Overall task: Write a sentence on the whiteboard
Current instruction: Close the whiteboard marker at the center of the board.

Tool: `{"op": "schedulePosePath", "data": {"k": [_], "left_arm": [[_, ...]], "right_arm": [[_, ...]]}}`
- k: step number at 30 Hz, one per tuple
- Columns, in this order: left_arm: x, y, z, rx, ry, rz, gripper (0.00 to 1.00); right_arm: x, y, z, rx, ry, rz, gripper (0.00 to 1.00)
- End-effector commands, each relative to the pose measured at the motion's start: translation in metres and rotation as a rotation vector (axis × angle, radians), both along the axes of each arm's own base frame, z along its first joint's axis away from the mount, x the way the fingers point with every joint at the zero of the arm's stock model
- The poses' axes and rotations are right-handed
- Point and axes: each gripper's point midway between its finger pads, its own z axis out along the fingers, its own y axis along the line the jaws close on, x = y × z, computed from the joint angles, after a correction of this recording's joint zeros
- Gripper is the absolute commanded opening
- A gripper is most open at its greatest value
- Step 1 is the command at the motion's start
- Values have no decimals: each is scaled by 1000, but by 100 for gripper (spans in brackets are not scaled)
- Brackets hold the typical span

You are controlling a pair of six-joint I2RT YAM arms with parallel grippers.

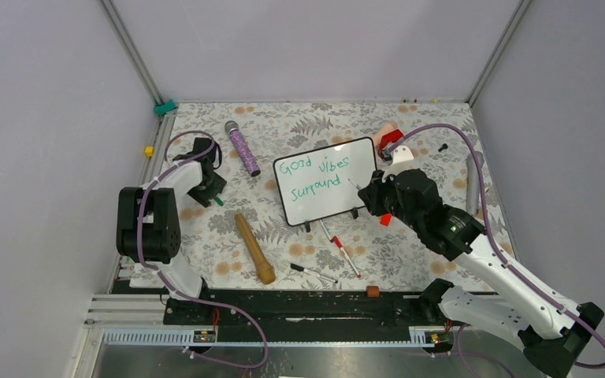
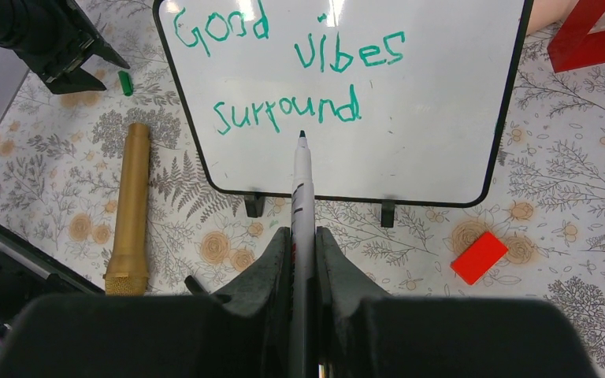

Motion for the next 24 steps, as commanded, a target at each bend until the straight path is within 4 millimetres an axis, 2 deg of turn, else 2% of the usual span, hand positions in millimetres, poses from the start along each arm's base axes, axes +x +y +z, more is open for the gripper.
{"op": "schedulePosePath", "data": {"k": [1, 4, 6, 7, 9, 12, 13, 15, 21, 24], "left_arm": [[13, 9, 2, 27, -30, 20, 49], [17, 7, -7, 0, -12, 17, 47], [12, 8, -14, -19, 15, 43, 33], [12, 14, -17, -32, 6, 69, 26], [10, 16, -19, -56, -11, 80, 15], [9, 13, -14, -75, -24, 80, 5], [10, 7, -10, -110, -43, 68, 0], [10, -10, 0, -194, -91, 23, 0], [-6, -45, 56, -402, -252, 33, 0], [-14, -66, 81, -530, -331, 28, 0]], "right_arm": [[1, 2, 16, 47, -30, 1, 0], [1, 2, 14, 45, -27, 1, 0], [1, 2, 14, 44, -26, 0, 0], [1, 1, 14, 45, -27, -1, 0], [1, 1, 14, 42, -27, -2, 0], [1, 3, 9, 39, -20, 7, 0], [0, 7, 8, 45, -17, 24, 0], [-4, 15, 7, 67, -8, 70, 0], [-13, 56, 22, 279, -46, 228, 0], [-15, 83, 21, 319, -27, 292, 0]]}}
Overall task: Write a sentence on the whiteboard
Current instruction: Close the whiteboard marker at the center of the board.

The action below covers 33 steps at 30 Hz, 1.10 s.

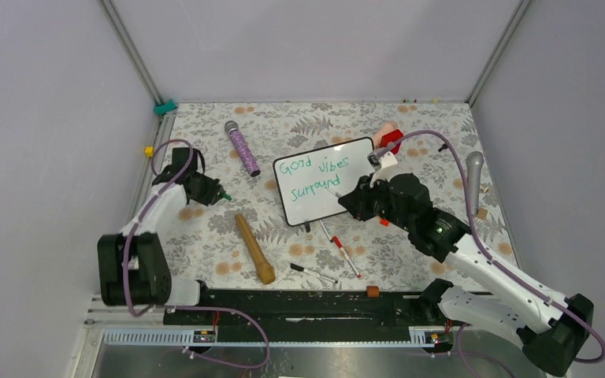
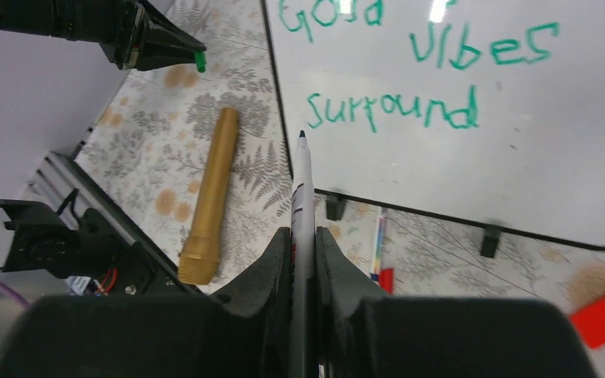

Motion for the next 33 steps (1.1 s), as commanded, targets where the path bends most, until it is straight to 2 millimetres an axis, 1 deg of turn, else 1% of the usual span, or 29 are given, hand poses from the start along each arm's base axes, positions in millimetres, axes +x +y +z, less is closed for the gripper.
{"op": "schedulePosePath", "data": {"k": [1, 3, 5, 9, 15, 18, 22, 26, 30, 33], "left_arm": [[0, -41, 53, -238, -180, -13, 0], [-7, -52, 65, -278, -210, -30, 0], [-14, -59, 74, -300, -240, -39, 0], [-27, -75, 83, -376, -254, -81, 0], [-36, -79, 98, -407, -303, -83, 0], [-38, -80, 102, -416, -315, -83, 0], [-41, -82, 103, -429, -317, -88, 0], [-43, -83, 102, -442, -310, -86, 0], [-43, -85, 103, -453, -306, -90, 0], [-44, -86, 103, -464, -307, -86, 0]], "right_arm": [[-3, 51, 30, 170, -50, 134, 0], [-5, 67, 22, 165, -61, 146, 0], [-9, 83, 21, 170, -80, 160, 0], [-11, 108, 16, 160, -82, 166, 0], [-8, 135, 11, 126, -105, 137, 0], [-9, 149, 5, 100, -99, 149, 0], [-9, 165, 2, 81, -96, 169, 0], [-9, 178, 7, 71, -109, 185, 0], [-8, 187, 4, 56, -110, 190, 0], [-7, 190, 0, 34, -110, 179, 0]]}}
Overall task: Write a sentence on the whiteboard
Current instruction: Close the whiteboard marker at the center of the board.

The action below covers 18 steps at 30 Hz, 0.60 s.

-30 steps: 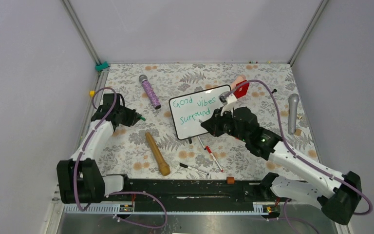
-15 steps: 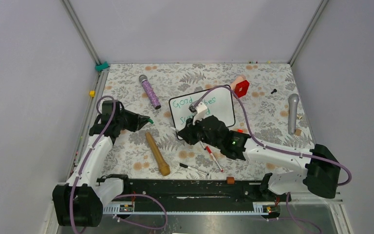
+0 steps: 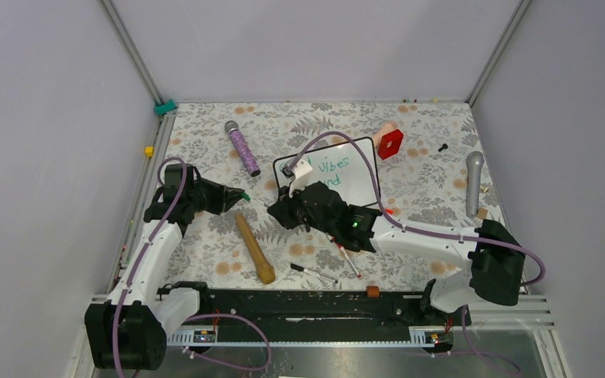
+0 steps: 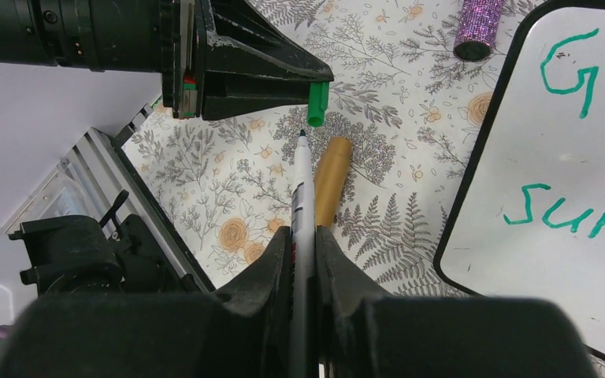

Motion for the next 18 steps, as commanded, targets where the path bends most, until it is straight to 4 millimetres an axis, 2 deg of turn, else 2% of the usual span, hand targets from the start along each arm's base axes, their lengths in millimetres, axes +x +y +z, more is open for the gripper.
{"op": "schedulePosePath", "data": {"k": [1, 8, 18], "left_arm": [[3, -7, 12, -64, -35, 6, 0], [2, -8, 10, -79, -31, 8, 0], [2, -9, 9, -86, -27, 3, 0]], "right_arm": [[7, 12, 17, 17, -51, -28, 0], [7, 20, 4, -22, -44, -22, 0], [11, 23, -4, -49, -47, -32, 0]]}}
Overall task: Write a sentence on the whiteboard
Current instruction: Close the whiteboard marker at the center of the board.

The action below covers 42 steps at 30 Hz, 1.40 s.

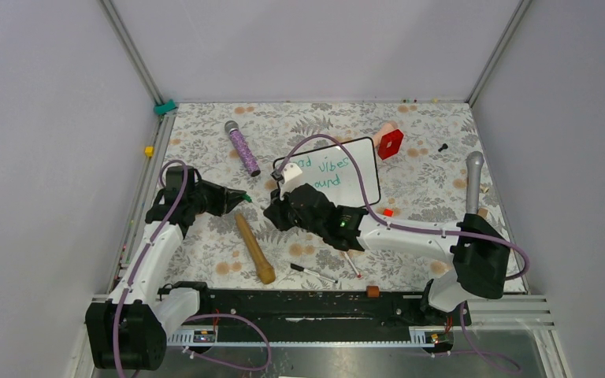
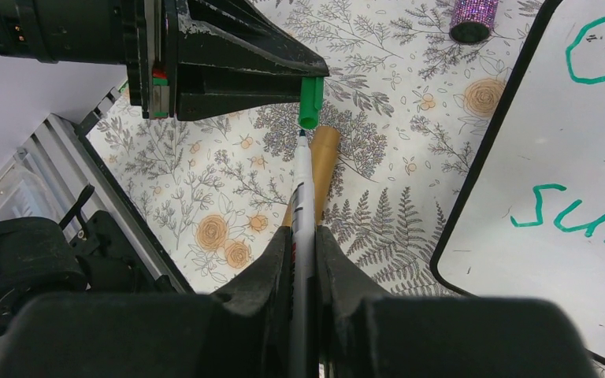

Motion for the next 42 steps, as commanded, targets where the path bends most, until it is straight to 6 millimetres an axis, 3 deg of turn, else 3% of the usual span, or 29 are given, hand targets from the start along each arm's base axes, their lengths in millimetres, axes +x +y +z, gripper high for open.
{"op": "schedulePosePath", "data": {"k": [1, 20, 31, 42], "left_arm": [[4, -6, 14, -52, -41, 0, 0], [0, -10, 13, -74, -38, -24, 0], [2, -11, 1, -78, -16, -18, 0], [0, -22, 8, -156, -29, -50, 0]], "right_arm": [[7, 8, 20, 26, -48, -21, 0], [15, 7, 19, -2, -70, -53, 0], [14, 15, 22, 9, -49, -42, 0], [26, 13, 10, -26, -63, -98, 0]]}}
